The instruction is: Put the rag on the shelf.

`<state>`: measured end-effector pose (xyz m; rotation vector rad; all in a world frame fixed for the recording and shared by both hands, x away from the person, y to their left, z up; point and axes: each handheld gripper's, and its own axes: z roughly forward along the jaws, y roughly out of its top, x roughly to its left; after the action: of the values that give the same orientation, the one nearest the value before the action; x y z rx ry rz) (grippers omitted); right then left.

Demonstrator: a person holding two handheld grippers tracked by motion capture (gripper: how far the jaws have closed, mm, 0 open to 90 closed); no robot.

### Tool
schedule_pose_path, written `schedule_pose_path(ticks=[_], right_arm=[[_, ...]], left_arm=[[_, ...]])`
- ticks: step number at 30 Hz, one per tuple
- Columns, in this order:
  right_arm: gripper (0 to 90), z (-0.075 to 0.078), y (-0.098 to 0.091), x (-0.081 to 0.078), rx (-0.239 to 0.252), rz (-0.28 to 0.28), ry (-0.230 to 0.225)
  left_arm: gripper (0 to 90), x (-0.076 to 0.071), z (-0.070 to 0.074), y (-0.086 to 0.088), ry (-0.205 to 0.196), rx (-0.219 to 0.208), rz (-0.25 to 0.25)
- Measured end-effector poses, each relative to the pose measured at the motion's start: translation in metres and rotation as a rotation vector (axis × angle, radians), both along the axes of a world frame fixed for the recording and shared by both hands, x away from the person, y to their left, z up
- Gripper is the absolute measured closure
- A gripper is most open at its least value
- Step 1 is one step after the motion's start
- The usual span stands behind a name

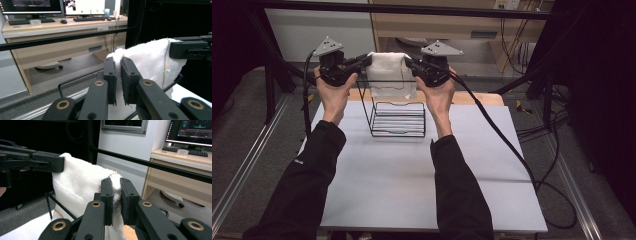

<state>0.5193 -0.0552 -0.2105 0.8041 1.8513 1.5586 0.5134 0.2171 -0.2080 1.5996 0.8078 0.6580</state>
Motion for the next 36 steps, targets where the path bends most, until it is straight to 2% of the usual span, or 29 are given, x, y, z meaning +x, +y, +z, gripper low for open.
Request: schedule_pose_path(ticks=[4, 15, 22, 29, 36], right_arm=[[82.0, -0.001, -0.001, -0.003, 0.005, 0.005, -0.002], [81.9, -0.001, -0.001, -0.014, -0.02, 0.025, -0.026], [81.8, -0.005, -0.003, -0.023, -0.031, 0.046, -0.018], [81.9, -0.012, -0.006, -0.034, -0.044, 0.069, -0.024], [81.7, -0.021, -0.007, -0.041, -0.068, 0.087, -0.004]], left_arm=[[82.8, -0.003, 0.0, 0.001, 0.002, 0.003, -0.004], [82.5, -0.017, -0.003, 0.005, -0.008, 0.024, -0.031], [82.0, -0.026, -0.008, 0.007, 0.003, 0.044, -0.05], [81.8, -0.035, -0.013, 0.006, 0.018, 0.054, -0.065], [80.6, -0.044, -0.02, 0.008, 0.062, 0.061, -0.07]])
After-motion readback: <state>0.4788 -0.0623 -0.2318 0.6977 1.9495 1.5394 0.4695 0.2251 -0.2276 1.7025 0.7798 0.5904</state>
